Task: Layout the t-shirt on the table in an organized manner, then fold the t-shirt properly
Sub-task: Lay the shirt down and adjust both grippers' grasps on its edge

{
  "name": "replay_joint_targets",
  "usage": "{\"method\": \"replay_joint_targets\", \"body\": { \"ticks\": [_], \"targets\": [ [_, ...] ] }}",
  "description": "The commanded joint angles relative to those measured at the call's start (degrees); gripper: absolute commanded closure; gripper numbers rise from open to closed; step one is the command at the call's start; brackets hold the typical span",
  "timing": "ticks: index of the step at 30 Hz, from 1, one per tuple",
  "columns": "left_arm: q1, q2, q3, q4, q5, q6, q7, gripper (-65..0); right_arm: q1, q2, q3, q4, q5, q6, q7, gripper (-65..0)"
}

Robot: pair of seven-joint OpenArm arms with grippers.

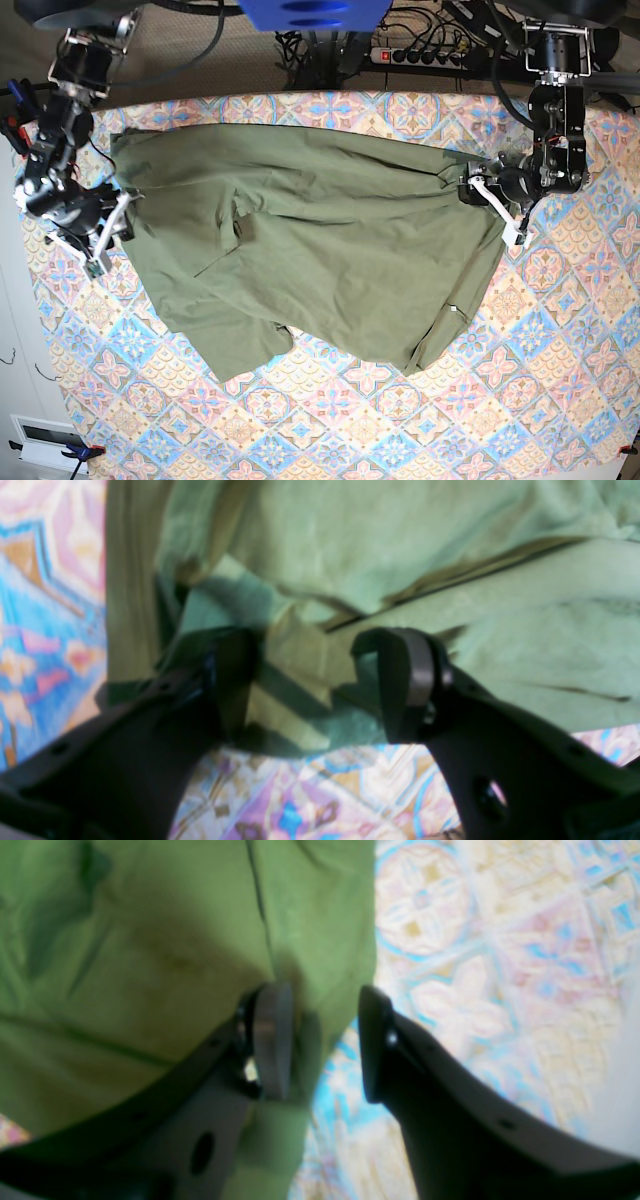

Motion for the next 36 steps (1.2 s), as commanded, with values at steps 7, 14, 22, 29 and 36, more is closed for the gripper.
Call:
{"method": "replay_joint_targets", "body": {
  "ticks": [7,14,22,29,36],
  "targets": [
    [1.8,-0.8,-3.1,5.8,-0.4,-0.2,-0.7,-37.9,3.5,1.1,-5.9,-8.4,-2.2,0.1,7.0,-30.9],
    [1.8,-1.0,-3.2,5.8,-0.4,-0.2,-0.7,-37.9,3.5,1.1,-6.7,-9.5,-2.2,0.1,7.3,-33.2],
    [1.6,-1.0,-3.2,5.8,-0.4,-0.2,-0.7,-37.9,3.6,1.1,-6.8,-14.7,-2.1,0.1,9.2,-31.8],
    [1.5,-1.0,-3.2,5.8,-0.4,-0.2,-0.7,-37.9,3.4,1.1,-6.5,-14.3,-2.0,0.1,9.1,-1.9],
    [1.8,-1.0,-5.2,5.8,-0.4,-0.2,-0.9,-37.9,-0.1,1.3,-3.3,-6.2,8.2,0.1,5.4,-1.5]
  ]
}}
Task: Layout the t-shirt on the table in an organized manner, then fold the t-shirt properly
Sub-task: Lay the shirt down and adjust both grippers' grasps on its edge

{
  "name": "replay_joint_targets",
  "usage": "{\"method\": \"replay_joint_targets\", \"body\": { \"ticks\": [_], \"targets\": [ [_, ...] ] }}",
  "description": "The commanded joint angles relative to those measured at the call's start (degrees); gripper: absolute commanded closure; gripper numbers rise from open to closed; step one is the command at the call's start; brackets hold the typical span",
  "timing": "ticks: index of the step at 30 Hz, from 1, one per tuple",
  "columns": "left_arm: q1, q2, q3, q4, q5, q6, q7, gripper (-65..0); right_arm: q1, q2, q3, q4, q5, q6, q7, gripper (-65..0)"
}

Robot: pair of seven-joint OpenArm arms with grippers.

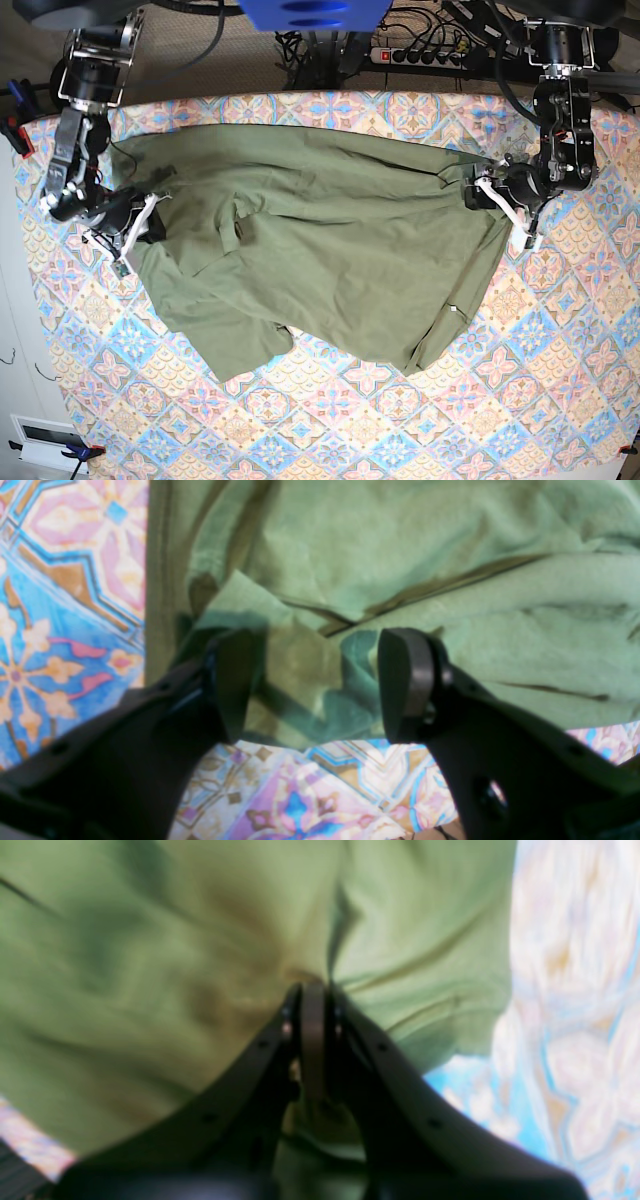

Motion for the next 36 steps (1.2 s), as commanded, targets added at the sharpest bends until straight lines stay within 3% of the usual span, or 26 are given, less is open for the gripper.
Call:
{"method": "replay_joint_targets", "body": {
  "ticks": [1,9,17,23,28,36],
  "targets": [
    [-0.5,-1.2,-1.9,1.0,-0.3,0.1,-0.7,-37.9,-1.2,1.3,2.7,2.8,1.7,0.0,-0.2,-1.5],
    [-0.5,-1.7,-4.0,1.0,-0.3,0.1,-0.7,-37.9,-11.1,1.3,14.0,15.7,13.3,0.0,-5.3,-1.5],
    [0.4,-2.2,-4.0,1.0,-0.4,0.0,-0.7,-37.9,-19.3,2.0,17.1,19.4,20.7,0.0,-6.6,-1.5],
    [0.4,-4.2,-3.6,1.1,-0.5,-0.1,-0.7,-38.7,-24.6,2.1,16.5,21.2,21.0,0.0,-6.6,-1.5],
    [-1.9,-4.3,-3.5,0.8,-1.3,-2.4,-1.1,-38.7,-26.6,2.1,16.5,21.8,21.0,0.0,-6.6,-1.5],
    [-10.5,-3.6,6.8,-7.3,-1.0,-2.3,-2.1,-38.7,-26.7,2.1,16.5,21.8,21.0,0.0,-6.6,-1.5]
  ]
}}
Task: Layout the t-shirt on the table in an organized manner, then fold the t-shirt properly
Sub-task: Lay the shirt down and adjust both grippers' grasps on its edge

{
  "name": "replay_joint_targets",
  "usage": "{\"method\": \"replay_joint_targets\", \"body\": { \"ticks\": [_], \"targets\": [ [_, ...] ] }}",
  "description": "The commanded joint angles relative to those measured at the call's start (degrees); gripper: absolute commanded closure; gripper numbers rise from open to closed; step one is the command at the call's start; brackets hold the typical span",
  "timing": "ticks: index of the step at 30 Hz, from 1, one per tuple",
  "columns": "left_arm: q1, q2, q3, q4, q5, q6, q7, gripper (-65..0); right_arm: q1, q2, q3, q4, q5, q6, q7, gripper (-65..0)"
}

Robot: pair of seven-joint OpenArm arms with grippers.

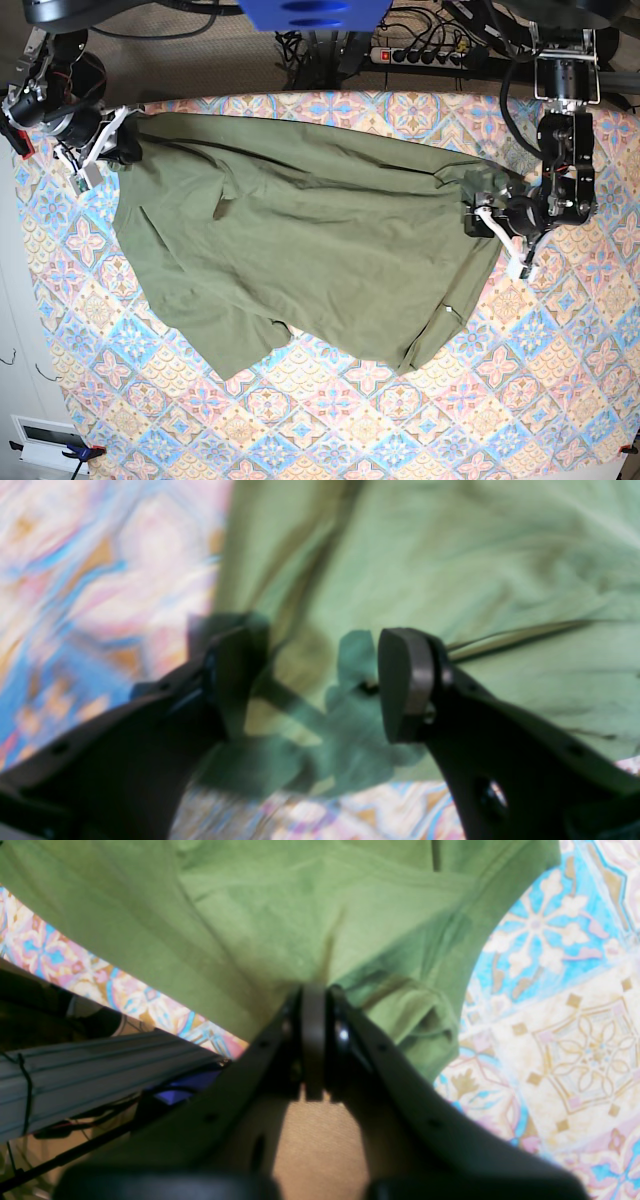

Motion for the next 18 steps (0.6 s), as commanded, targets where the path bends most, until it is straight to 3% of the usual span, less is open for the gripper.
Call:
{"method": "replay_joint_targets", "body": {
  "ticks": [1,8,18],
  "targets": [
    [-0.7,-1.1,0.3,0.8,-0.6,-0.2,-1.6,-38.6,0.1,1.1,0.4,0.9,0.9,0.1,1.0,-1.5],
    [0.0,-1.2,5.2,0.7,4.0,-0.2,-2.1,-38.0,0.4,1.1,0.4,0.9,0.9,0.1,1.0,-1.5],
    [2.6,-2.0,2.7,0.9,7.6,-0.2,-2.6,-38.0,0.5,1.1,0.4,0.9,0.9,0.1,1.0,-1.5]
  ]
}}
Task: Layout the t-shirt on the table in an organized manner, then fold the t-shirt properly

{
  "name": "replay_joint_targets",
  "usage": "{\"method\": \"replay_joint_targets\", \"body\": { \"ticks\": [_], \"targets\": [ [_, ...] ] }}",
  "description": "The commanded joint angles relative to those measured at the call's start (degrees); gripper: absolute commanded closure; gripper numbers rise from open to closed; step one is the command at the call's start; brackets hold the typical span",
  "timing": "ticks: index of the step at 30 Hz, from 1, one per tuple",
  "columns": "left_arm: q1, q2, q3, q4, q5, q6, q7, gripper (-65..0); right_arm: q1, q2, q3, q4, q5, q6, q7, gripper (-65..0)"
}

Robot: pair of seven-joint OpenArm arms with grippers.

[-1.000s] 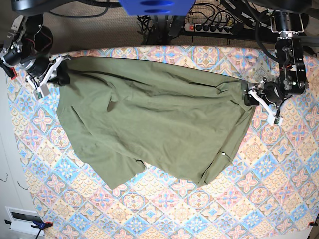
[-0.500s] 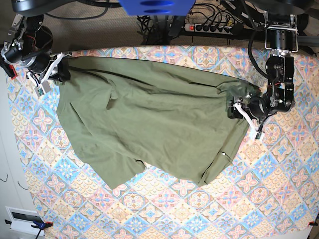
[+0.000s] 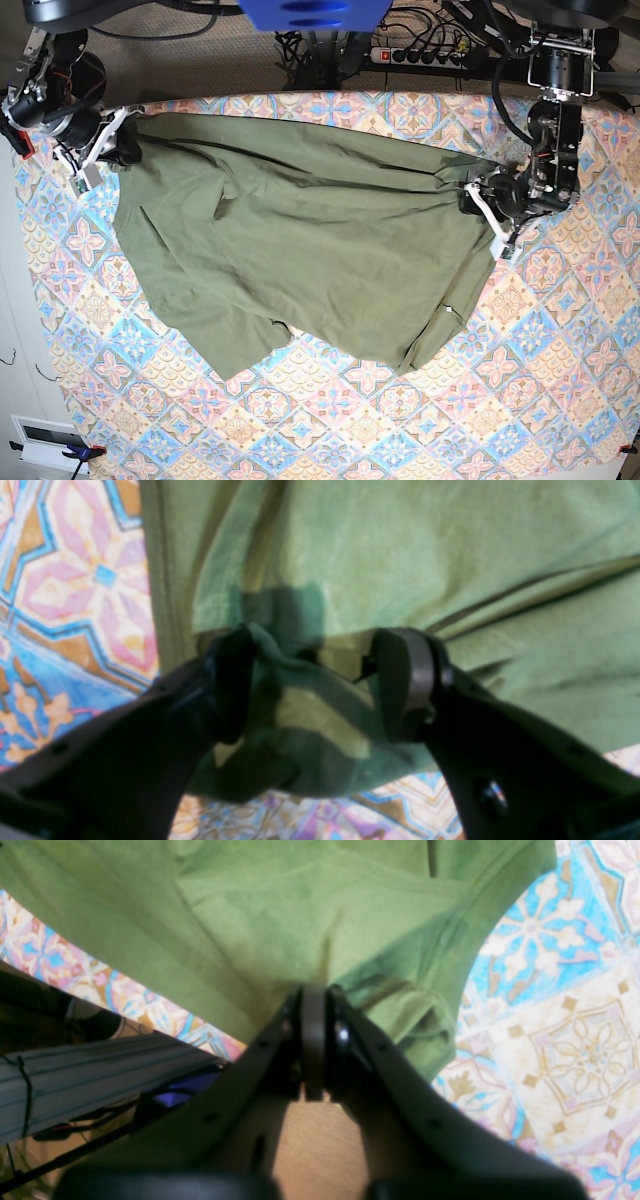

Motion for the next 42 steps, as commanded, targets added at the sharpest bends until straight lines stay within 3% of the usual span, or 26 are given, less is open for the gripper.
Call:
{"method": "replay_joint_targets", "body": {
  "ticks": [1,12,14,16,17,18,22,28,34,37,42],
  "targets": [
    [-0.6,-1.3,-2.1,0.9,0.6,0.3,-0.6,-38.0,0.2,1.1,0.4,0.8,0.9,0.1,0.9,-1.5],
    [2.1,-0.5,-1.0,0.4,0.7,-0.1,-0.6,-36.8,0.2,1.1,0.4,0.8,0.9,0.1,1.0,-1.5],
    [2.1,-0.5,0.1,0.4,0.3,-0.2,-0.6,-29.9,0.2,1.1,0.4,0.8,0.9,0.1,1.0,-1.5],
    [2.1,-0.5,0.1,0.4,0.2,-0.2,-0.7,-15.1,0.3,1.1,0.4,0.8,0.9,0.1,1.1,-1.5],
    [2.1,-0.5,0.0,0.5,0.1,-0.6,-1.2,-4.0,0.3,1.1,0.5,0.8,0.9,0.1,1.1,-1.5],
    [2.0,-0.4,0.0,0.6,0.1,-0.7,-2.1,0.0,0.3,1.1,0.6,0.8,0.9,0.1,1.1,-1.5],
    [1.7,-0.3,-4.7,0.7,0.1,-0.7,-6.2,0.0,1.2,1.1,0.9,0.5,0.8,0.1,1.3,-1.5],
    [-7.6,2.8,-15.3,0.7,0.1,-0.7,-7.3,0.0,14.8,1.1,1.8,-0.9,0.8,0.1,1.0,-1.5],
    [-19.6,5.8,-15.3,0.3,0.3,-0.7,-7.2,0.0,29.9,1.1,0.4,-11.0,-1.3,0.1,1.2,-1.5],
    [-23.7,7.2,-15.3,0.6,0.5,-0.6,-4.1,0.0,35.2,1.1,-2.6,-15.8,-2.6,0.1,0.7,-1.5],
    [-22.6,6.7,-15.7,8.0,0.0,-0.9,1.7,0.0,31.7,1.1,-5.6,-13.5,-2.6,0.1,-0.4,-1.5]
  ]
}}
